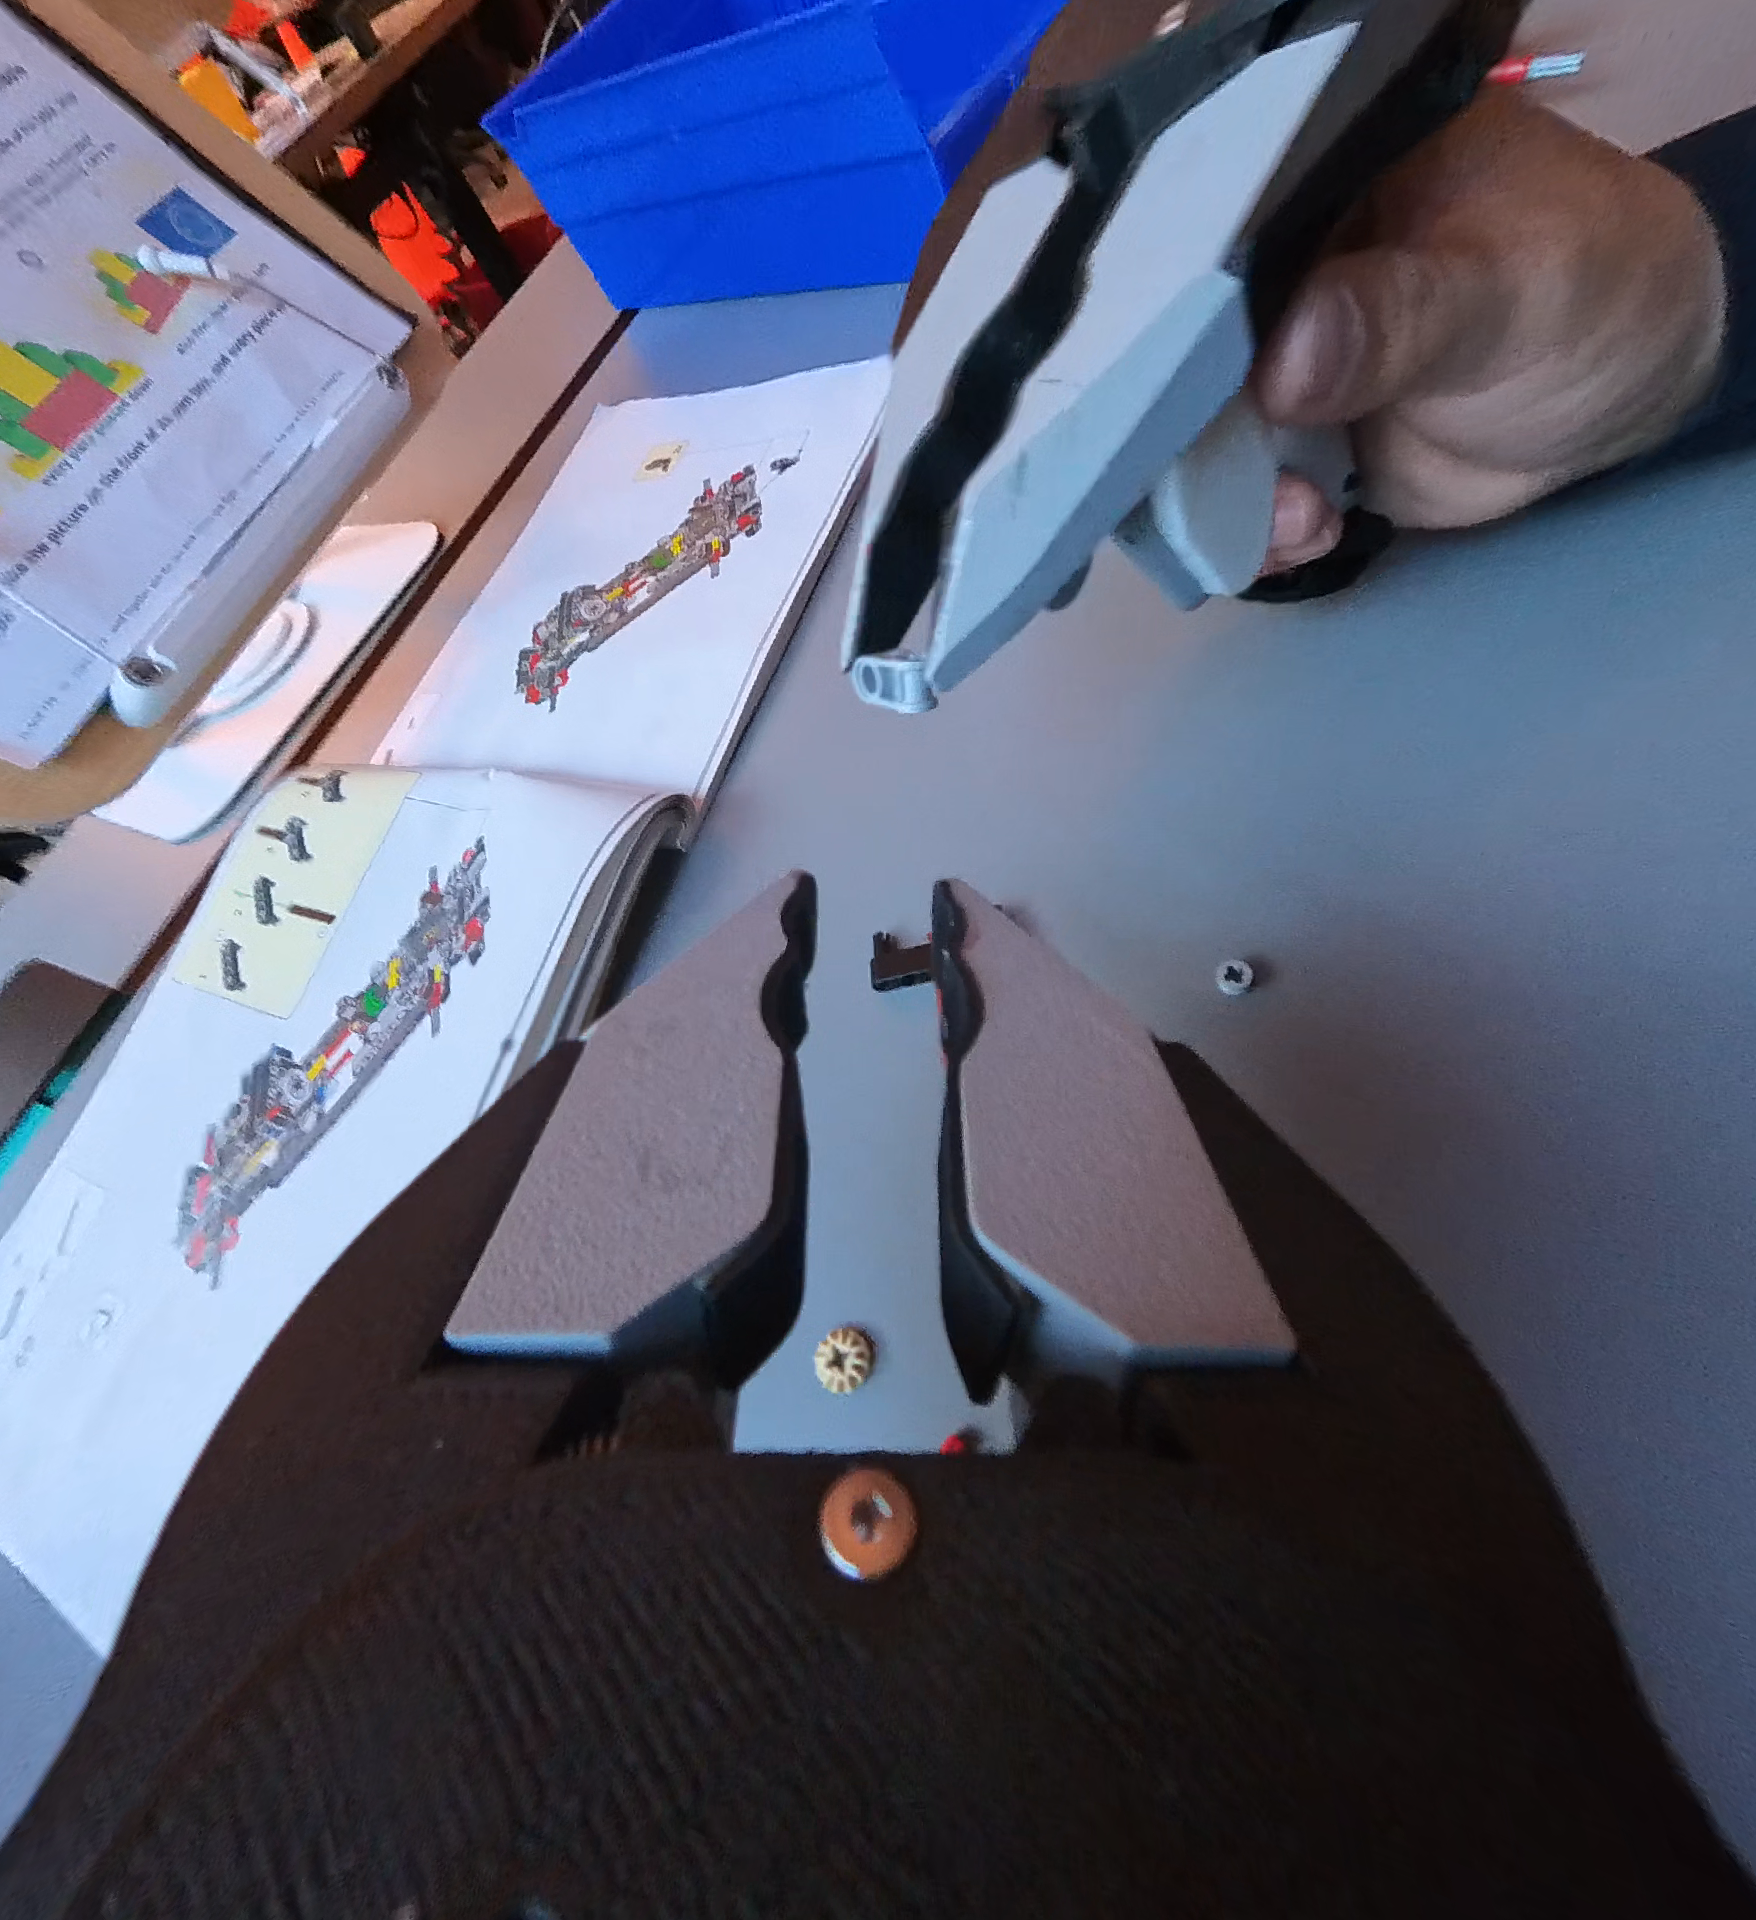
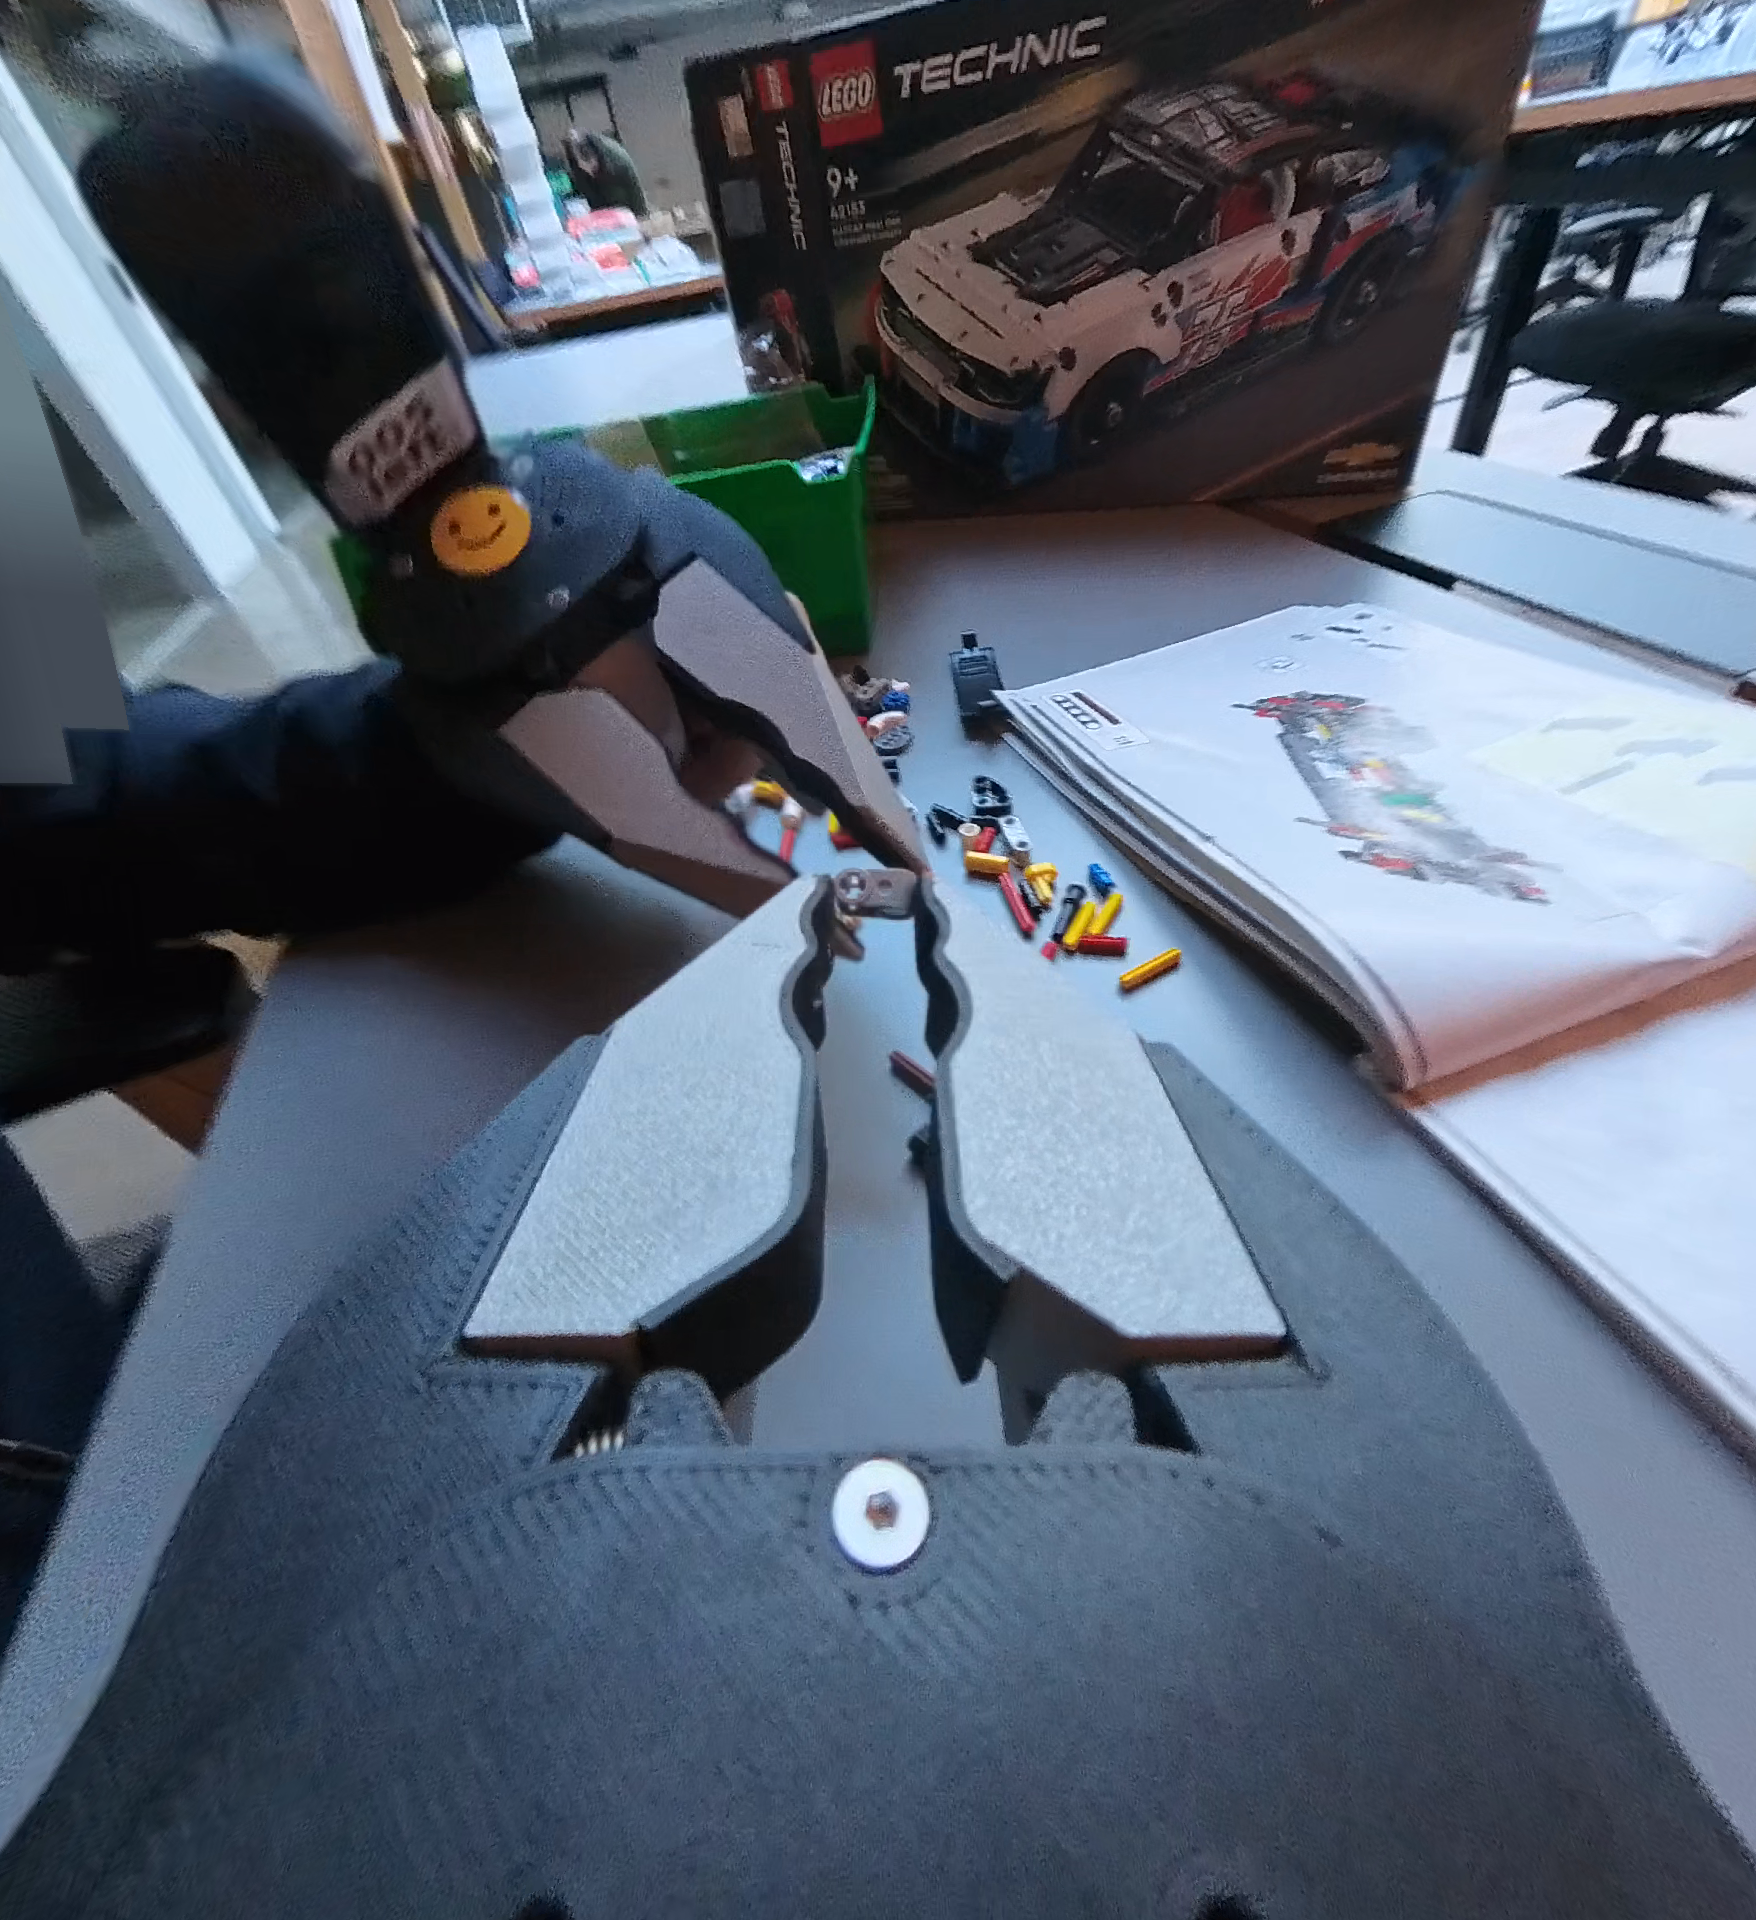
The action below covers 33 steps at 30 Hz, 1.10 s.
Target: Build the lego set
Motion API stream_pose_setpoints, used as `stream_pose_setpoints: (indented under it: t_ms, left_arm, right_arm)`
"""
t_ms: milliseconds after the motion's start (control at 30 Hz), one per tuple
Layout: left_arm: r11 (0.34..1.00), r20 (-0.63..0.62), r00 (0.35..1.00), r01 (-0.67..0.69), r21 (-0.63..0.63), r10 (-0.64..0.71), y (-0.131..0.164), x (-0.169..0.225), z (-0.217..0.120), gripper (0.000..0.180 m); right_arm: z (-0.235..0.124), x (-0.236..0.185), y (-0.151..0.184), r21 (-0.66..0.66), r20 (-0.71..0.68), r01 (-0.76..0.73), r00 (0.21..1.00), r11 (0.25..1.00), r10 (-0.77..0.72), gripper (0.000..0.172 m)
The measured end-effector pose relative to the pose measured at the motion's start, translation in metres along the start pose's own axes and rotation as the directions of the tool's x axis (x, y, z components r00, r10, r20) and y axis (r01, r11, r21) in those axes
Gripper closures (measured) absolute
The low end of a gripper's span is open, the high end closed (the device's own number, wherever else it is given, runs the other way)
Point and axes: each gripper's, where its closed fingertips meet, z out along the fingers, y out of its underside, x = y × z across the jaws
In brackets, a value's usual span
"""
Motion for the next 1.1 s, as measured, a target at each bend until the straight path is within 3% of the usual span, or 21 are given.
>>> stream_pose_setpoints:
  t_ms: [200,333,767,1100]
  left_arm:
    - [0.956,-0.122,0.949,0.288,-0.048,-0.292,0.010,-0.002,0.000,0.165]
    - [0.907,-0.202,0.886,0.420,-0.030,-0.417,0.004,0.001,-0.002,0.165]
    - [0.751,-0.461,0.659,0.660,-0.026,-0.595,-0.022,0.018,-0.008,0.160]
    - [0.715,-0.503,0.597,0.696,-0.061,-0.624,-0.023,0.026,-0.006,0.170]
  right_arm:
    - [0.004,-0.001,0.016,-0.168,-0.098,0.347,0.926,0.923,-0.366,0.160]
    - [0.005,0.000,0.020,-0.227,-0.118,0.471,0.855,0.852,-0.505,0.159]
    - [0.008,-0.015,0.020,-0.214,-0.087,0.575,0.794,0.789,-0.602,0.159]
    - [0.011,-0.022,0.021,-0.232,-0.098,0.652,0.723,0.722,-0.684,0.160]
